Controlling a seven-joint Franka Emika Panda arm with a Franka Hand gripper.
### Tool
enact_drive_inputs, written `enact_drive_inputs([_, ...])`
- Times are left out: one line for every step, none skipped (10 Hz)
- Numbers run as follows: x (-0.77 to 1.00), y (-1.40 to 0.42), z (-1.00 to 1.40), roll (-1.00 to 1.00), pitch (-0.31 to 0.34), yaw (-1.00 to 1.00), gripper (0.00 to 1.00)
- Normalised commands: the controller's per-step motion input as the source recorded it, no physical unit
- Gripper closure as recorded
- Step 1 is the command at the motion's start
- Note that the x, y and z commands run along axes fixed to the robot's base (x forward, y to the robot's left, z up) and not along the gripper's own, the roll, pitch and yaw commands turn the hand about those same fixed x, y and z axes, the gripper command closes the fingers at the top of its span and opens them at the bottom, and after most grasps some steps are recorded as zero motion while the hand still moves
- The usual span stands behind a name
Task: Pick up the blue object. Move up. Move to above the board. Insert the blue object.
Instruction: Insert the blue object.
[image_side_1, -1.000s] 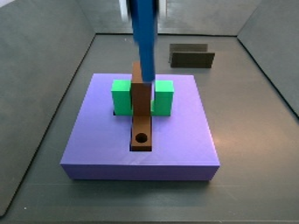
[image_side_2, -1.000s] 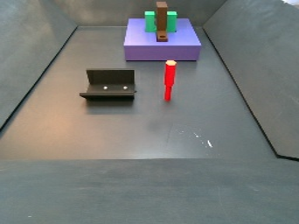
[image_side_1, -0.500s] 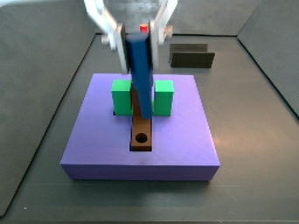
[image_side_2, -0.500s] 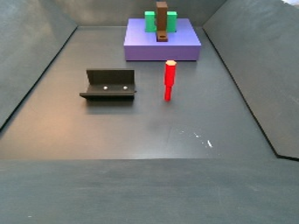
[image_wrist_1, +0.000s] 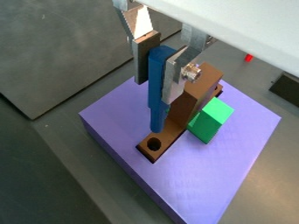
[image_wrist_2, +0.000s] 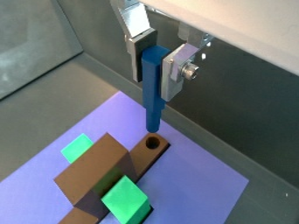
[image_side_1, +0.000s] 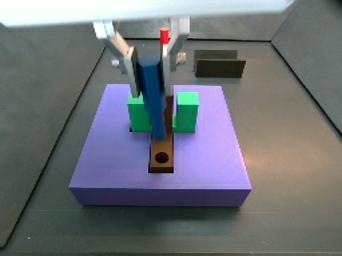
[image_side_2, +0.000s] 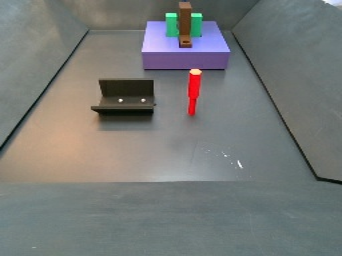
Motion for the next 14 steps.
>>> enact_drive_inputs([0.05, -0.03, -0.32, 0.11, 0.0, -0.03, 1.0])
enact_drive_inputs([0.0, -0.01, -0.34, 0.07, 0.0, 0.0, 1.0])
enact_drive_inputs([0.0, 0.0, -0.32, 0.0, -0.007, 0.0, 1.0])
enact_drive_inputs([0.15, -0.05, -0.33, -0.01, -0.059, 0.0, 1.0])
enact_drive_inputs([0.15, -0.05, -0.33, 0.0, -0.053, 0.0, 1.0])
enact_drive_inputs([0.01, 0.0, -0.27, 0.0, -0.006, 0.0, 1.0])
enact_drive_inputs([0.0, 0.0, -0.24, 0.07, 0.0, 0.0, 1.0])
enact_drive_inputs([0.0, 0.0, -0.21, 0.07, 0.0, 0.0, 1.0])
enact_drive_inputs([0.1, 0.0, -0.13, 0.0, 0.0, 0.0, 1.0])
enact_drive_inputs([0.2, 0.0, -0.09, 0.0, 0.0, 0.0, 1.0])
enact_drive_inputs([0.21, 0.0, -0.09, 0.0, 0.0, 0.0, 1.0])
enact_drive_inputs([0.21, 0.0, -0.08, 0.0, 0.0, 0.0, 1.0])
enact_drive_inputs([0.17, 0.0, -0.06, 0.0, 0.0, 0.0, 1.0])
enact_drive_inputs([0.0, 0.0, -0.1, 0.0, 0.0, 0.0, 1.0])
